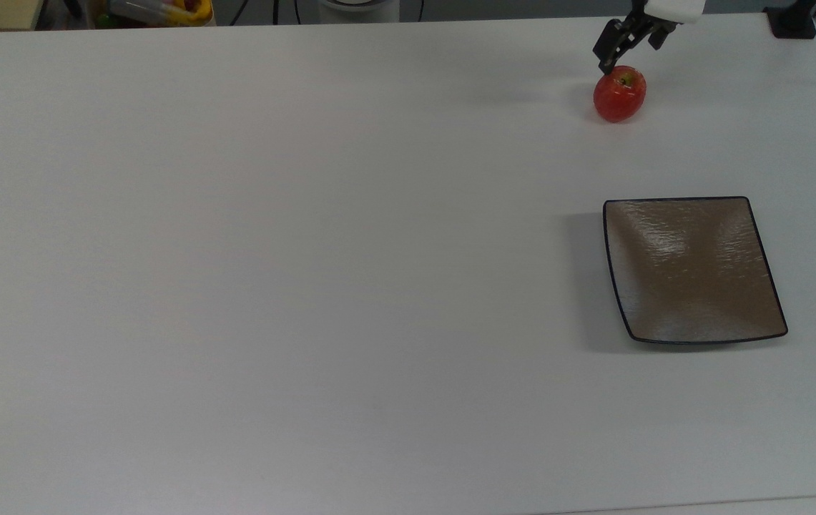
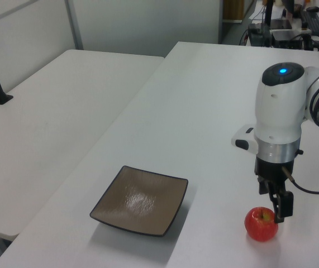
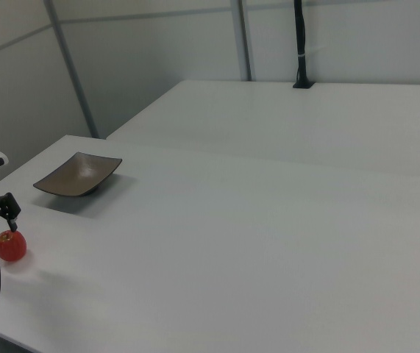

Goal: Apples placed on a ceramic plate
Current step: 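Lower the open gripper around the red apple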

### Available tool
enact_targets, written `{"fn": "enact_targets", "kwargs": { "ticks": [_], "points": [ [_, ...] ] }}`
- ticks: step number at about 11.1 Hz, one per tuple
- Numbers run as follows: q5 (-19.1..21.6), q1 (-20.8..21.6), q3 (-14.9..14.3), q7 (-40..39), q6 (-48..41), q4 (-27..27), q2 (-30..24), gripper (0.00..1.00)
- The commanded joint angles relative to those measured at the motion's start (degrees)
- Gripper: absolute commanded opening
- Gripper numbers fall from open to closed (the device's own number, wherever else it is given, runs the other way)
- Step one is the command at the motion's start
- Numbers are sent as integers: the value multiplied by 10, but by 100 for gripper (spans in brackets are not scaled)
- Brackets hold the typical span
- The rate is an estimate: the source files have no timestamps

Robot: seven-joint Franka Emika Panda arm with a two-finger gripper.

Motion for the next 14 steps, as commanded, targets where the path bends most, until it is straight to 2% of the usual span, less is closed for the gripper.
{"fn": "enact_targets", "kwargs": {
  "ticks": [1,4,7,11,12,13,14],
  "points": [
    [-31,3,1,9,25,-6,19,100],
    [-42,4,1,8,24,-9,36,100],
    [-74,6,1,9,24,-10,51,100],
    [-92,6,13,8,26,-9,70,100],
    [-94,6,13,8,26,-9,74,96],
    [-97,6,13,5,26,-9,75,78],
    [-106,5,14,3,26,-9,76,49]
  ]
}}
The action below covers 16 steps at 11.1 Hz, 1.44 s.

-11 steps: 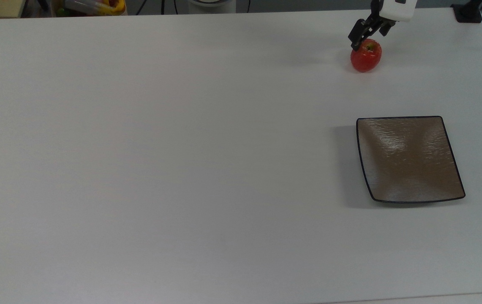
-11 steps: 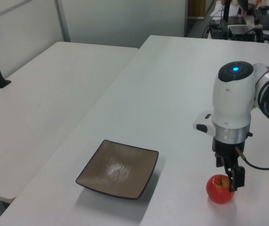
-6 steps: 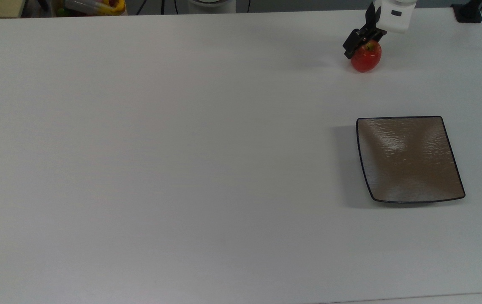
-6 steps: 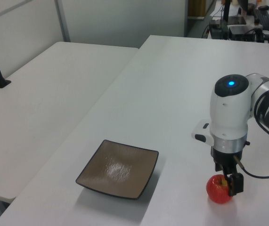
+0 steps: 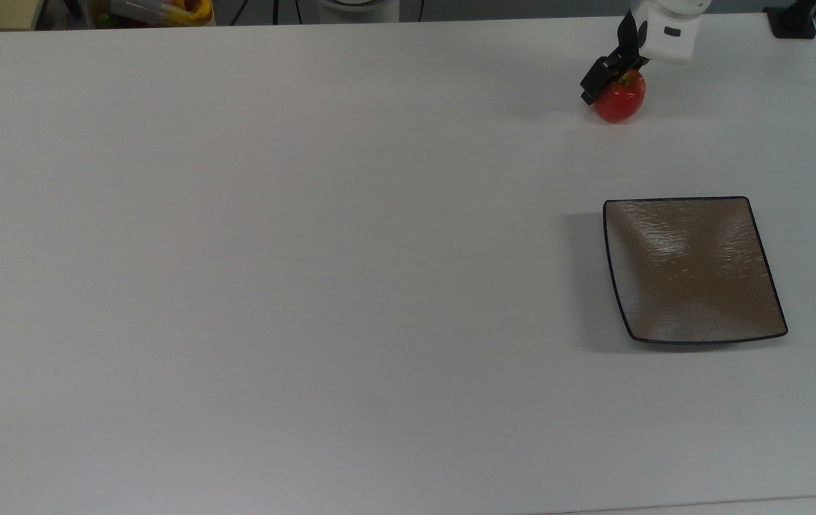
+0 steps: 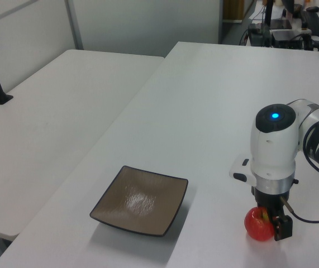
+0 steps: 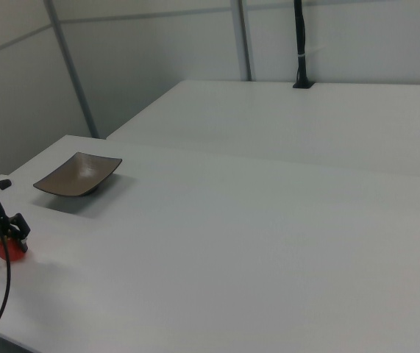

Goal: Apples placed on a ceramic plate
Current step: 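Close the gripper on the apple and lift it off the table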

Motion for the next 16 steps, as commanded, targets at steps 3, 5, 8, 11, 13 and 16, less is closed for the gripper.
{"fn": "enact_targets", "kwargs": {
  "ticks": [3,5,8,11,13,16],
  "points": [
    [-22,-1,7,3,14,-5,0,11],
    [-21,-3,10,8,13,-3,-1,9],
    [-13,-5,10,9,6,1,-35,9],
    [0,-17,10,9,-33,18,-79,9],
    [43,-40,8,4,-71,48,-125,9],
    [67,-50,-21,-8,-125,103,-147,9]
  ]
}}
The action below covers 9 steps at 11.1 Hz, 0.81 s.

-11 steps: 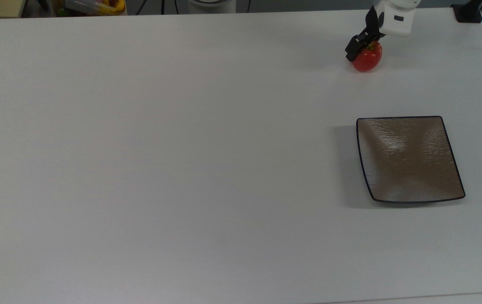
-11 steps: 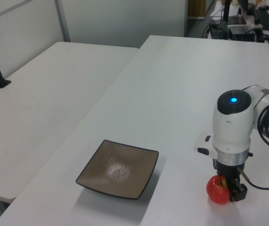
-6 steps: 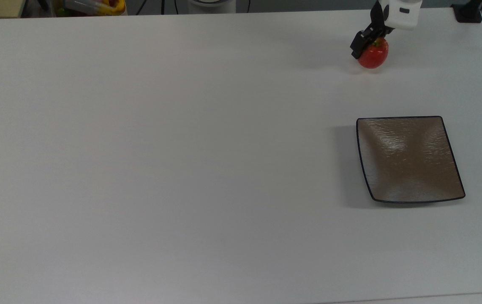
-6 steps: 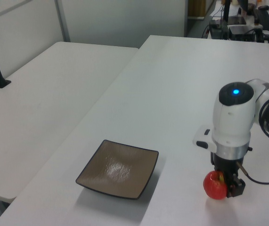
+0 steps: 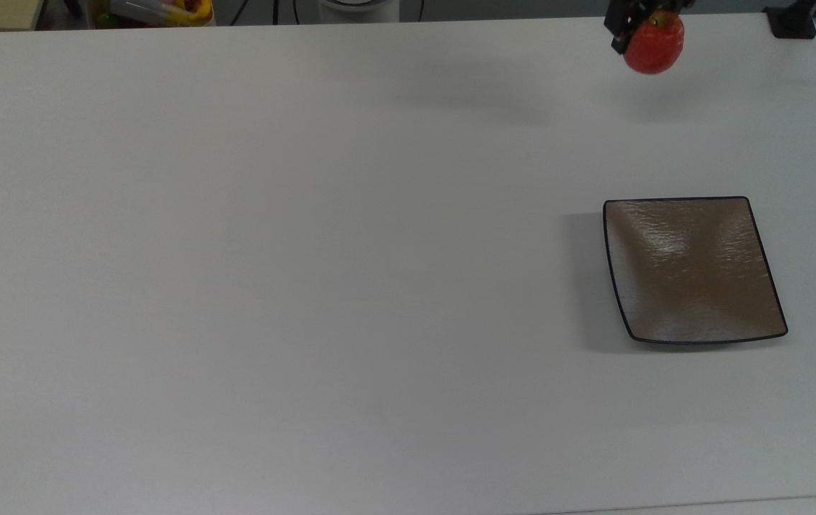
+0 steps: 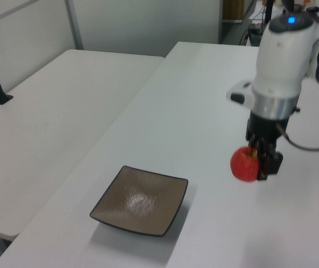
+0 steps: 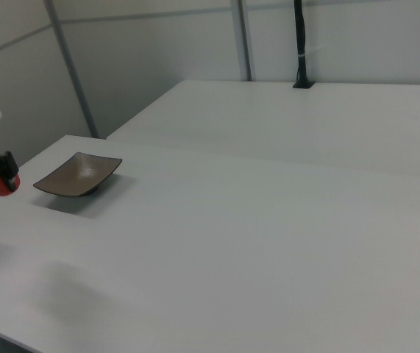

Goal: Apples placed on a ceramic plate
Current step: 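Carry the held apple over the brown plate and lower it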

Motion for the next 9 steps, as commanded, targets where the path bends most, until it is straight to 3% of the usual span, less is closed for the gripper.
{"fn": "enact_targets", "kwargs": {
  "ticks": [1,3,7,9],
  "points": [
    [26,-2,-40,-12,-42,48,-12,9],
    [40,-1,-69,-25,-37,75,3,9],
    [36,7,-99,-33,-8,209,125,9],
    [31,21,-108,-32,78,211,162,10]
  ]
}}
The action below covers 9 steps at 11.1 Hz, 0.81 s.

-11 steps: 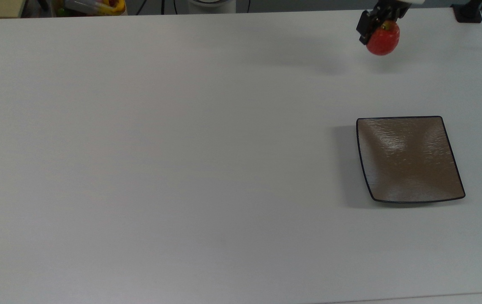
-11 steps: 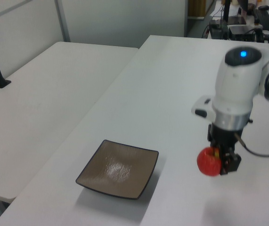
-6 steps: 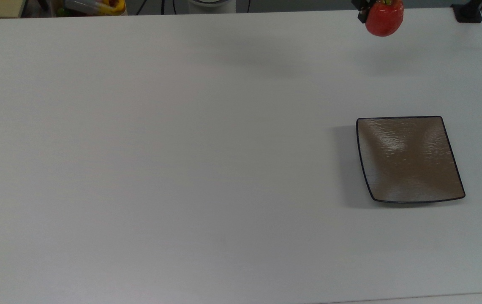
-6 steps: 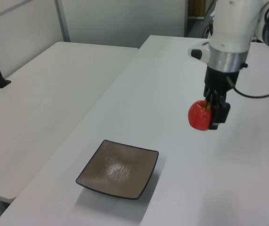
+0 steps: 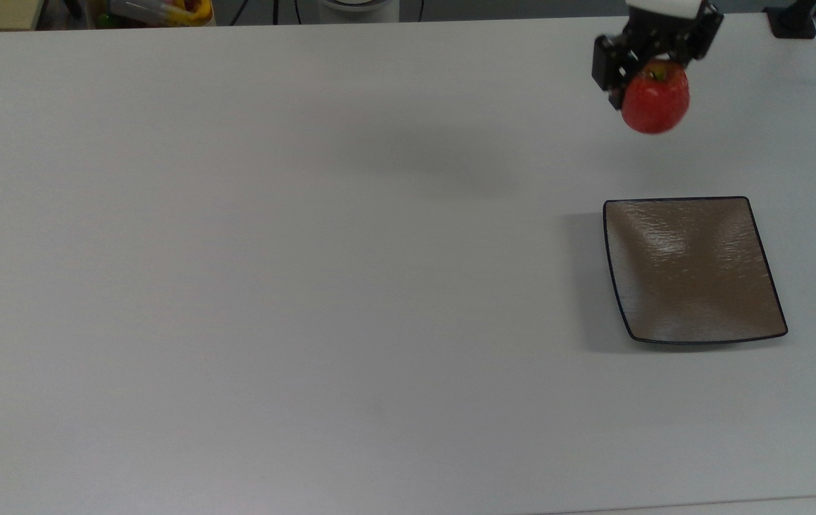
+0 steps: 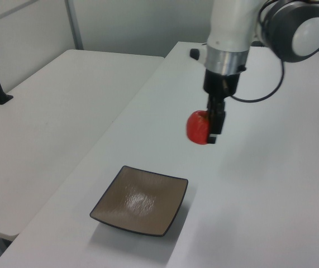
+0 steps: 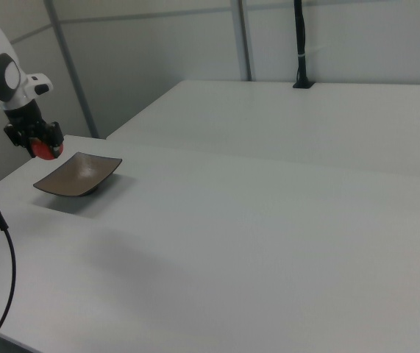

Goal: Apples placed on a ceramic plate
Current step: 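Carry the held apple over the brown plate and lower it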

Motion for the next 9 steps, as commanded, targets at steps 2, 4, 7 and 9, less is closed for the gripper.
{"fn": "enact_targets", "kwargs": {
  "ticks": [2,4,7,9],
  "points": [
    [-2,45,-36,-8,166,44,109,11],
    [-4,65,-58,-8,222,79,168,14],
    [-8,86,-84,-10,279,111,235,18],
    [-31,97,-92,-10,304,111,261,21]
  ]
}}
